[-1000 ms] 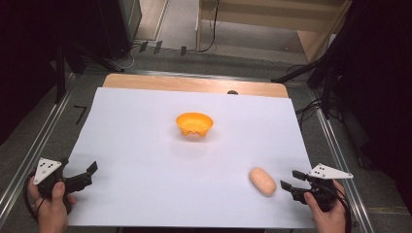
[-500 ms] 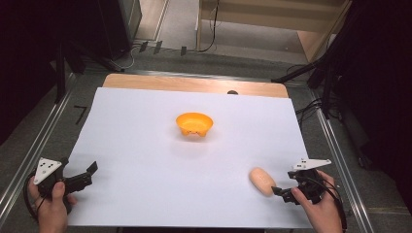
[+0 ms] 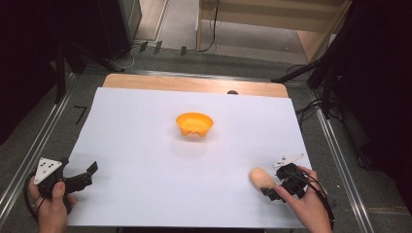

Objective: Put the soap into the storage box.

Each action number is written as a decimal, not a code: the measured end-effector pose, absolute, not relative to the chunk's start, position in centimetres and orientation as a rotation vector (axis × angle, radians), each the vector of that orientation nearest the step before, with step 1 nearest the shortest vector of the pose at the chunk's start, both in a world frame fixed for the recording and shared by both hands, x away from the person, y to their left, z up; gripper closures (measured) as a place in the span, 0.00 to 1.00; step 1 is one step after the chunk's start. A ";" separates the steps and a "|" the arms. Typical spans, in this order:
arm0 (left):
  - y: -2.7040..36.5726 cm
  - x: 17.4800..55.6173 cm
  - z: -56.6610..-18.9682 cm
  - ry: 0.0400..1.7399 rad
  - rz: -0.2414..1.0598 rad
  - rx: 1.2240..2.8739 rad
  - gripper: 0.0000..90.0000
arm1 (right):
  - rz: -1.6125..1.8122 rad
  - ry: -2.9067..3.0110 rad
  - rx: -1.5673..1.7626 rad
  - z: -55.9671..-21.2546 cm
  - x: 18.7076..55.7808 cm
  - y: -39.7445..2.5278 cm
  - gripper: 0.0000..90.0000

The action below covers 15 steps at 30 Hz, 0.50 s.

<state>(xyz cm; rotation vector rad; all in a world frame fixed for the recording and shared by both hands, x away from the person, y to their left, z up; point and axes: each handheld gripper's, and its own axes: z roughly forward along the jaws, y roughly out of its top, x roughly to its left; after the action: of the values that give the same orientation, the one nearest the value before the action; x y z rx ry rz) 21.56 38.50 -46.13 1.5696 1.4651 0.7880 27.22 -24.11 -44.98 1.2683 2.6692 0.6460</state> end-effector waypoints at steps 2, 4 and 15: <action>38.5 21.6 -46.1 1.469 0.789 1.574 0.01 | 0.631 2.668 1.268 -45.0 27.3 -23.9 0.15; 38.4 21.6 -46.1 1.468 0.790 1.576 0.01 | 0.580 2.674 1.261 -45.2 27.5 -23.3 0.15; 38.5 21.6 -46.1 1.463 0.778 1.579 0.01 | 0.500 2.706 1.240 -45.7 27.9 -22.1 0.34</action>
<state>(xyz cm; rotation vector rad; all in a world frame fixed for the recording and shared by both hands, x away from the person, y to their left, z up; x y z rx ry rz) 21.61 38.51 -46.13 1.5795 1.4625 0.7780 27.88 -22.07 -45.71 1.2405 2.7065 0.5002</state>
